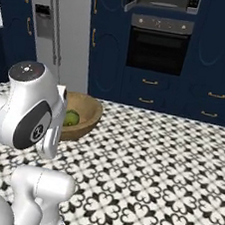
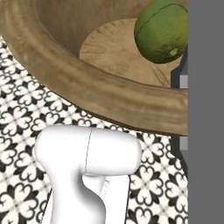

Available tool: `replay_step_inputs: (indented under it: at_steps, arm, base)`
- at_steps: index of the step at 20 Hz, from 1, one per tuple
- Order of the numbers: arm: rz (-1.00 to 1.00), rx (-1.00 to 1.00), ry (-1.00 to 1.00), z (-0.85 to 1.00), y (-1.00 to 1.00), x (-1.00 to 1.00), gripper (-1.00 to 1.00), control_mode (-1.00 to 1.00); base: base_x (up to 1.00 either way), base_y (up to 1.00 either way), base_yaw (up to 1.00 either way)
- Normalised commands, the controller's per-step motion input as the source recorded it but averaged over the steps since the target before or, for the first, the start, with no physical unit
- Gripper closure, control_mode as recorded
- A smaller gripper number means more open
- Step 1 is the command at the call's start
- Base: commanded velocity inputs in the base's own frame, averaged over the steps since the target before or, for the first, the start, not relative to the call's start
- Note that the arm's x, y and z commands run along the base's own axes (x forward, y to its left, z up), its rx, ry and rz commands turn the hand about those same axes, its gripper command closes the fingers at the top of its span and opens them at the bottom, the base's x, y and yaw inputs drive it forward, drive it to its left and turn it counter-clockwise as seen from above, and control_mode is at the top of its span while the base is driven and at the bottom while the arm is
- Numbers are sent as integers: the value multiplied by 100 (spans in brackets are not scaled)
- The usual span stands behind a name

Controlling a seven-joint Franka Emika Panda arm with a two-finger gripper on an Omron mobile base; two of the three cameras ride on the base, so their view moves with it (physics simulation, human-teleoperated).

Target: Pick the lime from the sink and place it in the bowl. Then pick the bowl and place it in the microwave. Then close the microwave door and press the start button.

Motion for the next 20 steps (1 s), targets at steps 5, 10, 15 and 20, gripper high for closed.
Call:
replay_step_inputs:
  at_steps: [5, 10, 15, 20]
  arm:
    - [0, 0, 0, 0, 0, 0, 100, 100]
    - [0, 0, 0, 0, 0, 0, 100, 100]
    - [0, 0, 0, 0, 0, 0, 100, 100]
    - [0, 0, 0, 0, 0, 0, 100, 100]
  base:
    - [100, -24, -7]
    - [100, -25, 3]
    - [100, -72, 30]
    - [54, -100, 28]
